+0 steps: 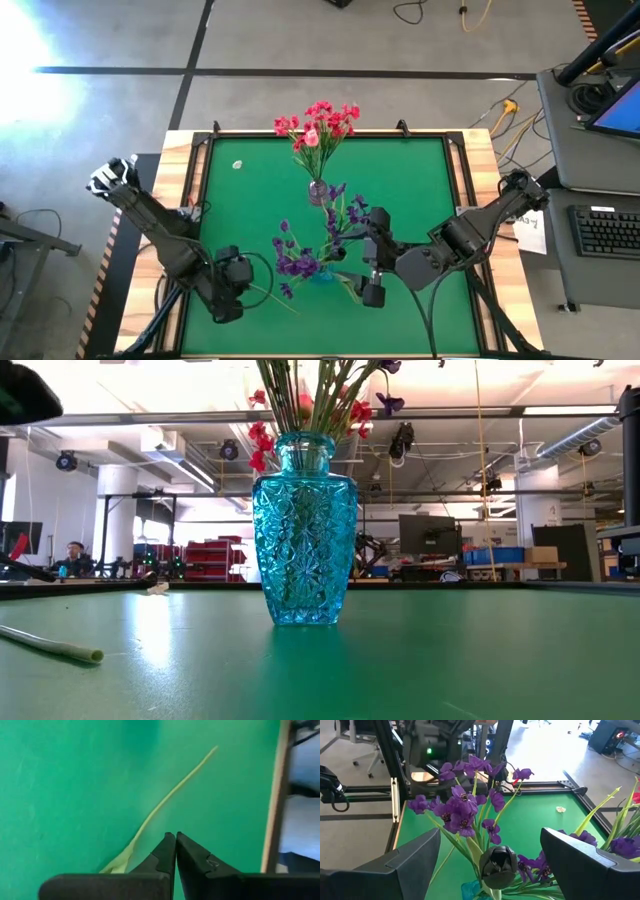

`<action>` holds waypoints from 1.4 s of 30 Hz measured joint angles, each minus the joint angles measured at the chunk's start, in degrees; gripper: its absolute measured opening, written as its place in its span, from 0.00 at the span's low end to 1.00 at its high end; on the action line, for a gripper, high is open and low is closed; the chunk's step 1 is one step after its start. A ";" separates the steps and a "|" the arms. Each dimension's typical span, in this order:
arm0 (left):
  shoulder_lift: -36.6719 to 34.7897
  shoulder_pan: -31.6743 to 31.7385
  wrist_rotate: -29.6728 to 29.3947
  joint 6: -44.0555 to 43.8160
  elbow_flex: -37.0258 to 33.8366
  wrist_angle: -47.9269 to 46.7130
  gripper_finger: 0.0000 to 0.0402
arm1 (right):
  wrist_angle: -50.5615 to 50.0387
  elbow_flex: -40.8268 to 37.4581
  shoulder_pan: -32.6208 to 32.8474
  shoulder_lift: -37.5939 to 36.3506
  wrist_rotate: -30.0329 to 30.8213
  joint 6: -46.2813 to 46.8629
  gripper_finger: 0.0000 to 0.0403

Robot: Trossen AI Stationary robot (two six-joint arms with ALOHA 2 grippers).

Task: Sort flowers into vase by color
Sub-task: Put the pink tulip into the purple vase

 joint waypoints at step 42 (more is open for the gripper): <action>22.79 4.10 8.29 9.89 0.17 -6.44 0.25 | -0.02 0.00 0.00 0.00 0.00 -0.21 0.83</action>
